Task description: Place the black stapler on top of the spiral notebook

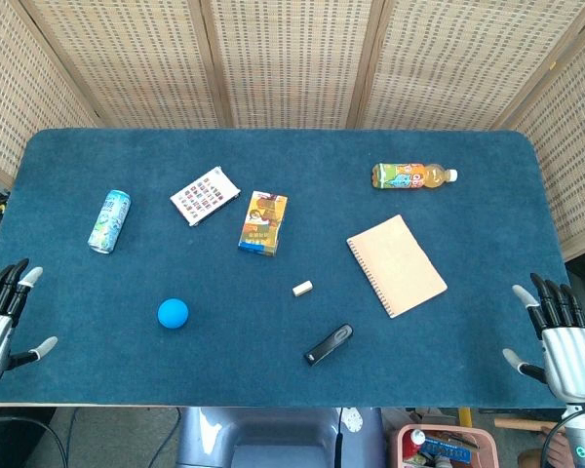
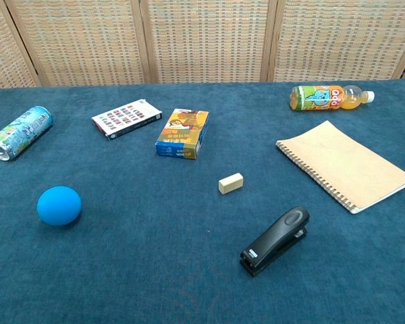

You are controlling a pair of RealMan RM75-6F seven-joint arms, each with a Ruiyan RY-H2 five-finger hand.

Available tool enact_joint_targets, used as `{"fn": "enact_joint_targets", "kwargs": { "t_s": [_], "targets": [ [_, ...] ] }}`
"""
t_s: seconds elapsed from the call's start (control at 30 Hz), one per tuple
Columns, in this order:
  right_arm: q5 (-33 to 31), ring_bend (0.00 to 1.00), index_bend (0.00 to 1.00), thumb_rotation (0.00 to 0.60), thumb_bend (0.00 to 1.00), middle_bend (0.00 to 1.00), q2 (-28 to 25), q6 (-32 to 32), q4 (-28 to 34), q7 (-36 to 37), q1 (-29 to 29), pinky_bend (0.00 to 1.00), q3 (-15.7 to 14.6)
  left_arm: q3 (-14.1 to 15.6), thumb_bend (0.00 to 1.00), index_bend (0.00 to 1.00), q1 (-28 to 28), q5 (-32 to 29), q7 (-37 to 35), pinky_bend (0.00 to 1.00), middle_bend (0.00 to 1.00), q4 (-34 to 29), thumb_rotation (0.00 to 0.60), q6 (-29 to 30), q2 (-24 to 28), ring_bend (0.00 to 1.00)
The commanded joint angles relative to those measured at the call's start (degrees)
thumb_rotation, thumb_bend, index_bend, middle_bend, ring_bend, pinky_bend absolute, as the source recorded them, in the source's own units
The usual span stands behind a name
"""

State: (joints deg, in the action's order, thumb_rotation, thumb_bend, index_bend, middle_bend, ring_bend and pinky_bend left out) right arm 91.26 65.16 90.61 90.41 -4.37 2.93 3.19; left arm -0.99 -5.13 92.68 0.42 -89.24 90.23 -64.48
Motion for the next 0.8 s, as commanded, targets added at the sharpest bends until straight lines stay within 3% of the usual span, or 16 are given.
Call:
{"fn": "enact_joint_targets", "kwargs": {
  "t_s": [0.03,0.17,0.27,0.57,0.8],
  "targets": [
    [0.55,0.00,0.00,0.600,0.00,0.00,0.07,-0.09,-0.13,-0.08,0.13,0.00,-0.25,0.12,0.00,0.00,0.10,-0.50,0.66,0.00,0.00,-0.60,0.600,-0.46,0.32,0.00],
    [3.42,0.00,0.00,0.600,0.00,0.00,0.10,-0.54,-0.86,-0.39,1.09,0.00,-1.02,0.14,0.00,0.00,0.08,-1.02,0.88,0.00,0.00,-0.98,0.600,-1.02,0.45,0.00],
    [9.49,0.00,0.00,0.600,0.00,0.00,0.05,-1.90,-2.15,-0.01,3.60,0.00,-2.56,0.01,0.00,0.00,0.04,-1.42,1.02,0.00,0.00,-1.04,0.600,-1.28,0.38,0.00],
    [31.02,0.00,0.03,0.600,0.00,0.02,-0.99,-12.99,-0.65,5.99,19.04,0.01,-7.35,-0.78,0.00,0.00,-0.46,-4.05,2.58,0.00,0.00,-2.06,0.600,-3.27,0.50,0.00],
    [32.86,0.00,0.04,0.600,0.00,0.06,4.43,-26.58,2.22,0.76,28.00,0.07,-5.75,-1.04,0.00,0.00,-0.71,-5.42,3.97,0.00,0.00,-2.82,0.600,-4.47,0.58,0.00]
  ]
}}
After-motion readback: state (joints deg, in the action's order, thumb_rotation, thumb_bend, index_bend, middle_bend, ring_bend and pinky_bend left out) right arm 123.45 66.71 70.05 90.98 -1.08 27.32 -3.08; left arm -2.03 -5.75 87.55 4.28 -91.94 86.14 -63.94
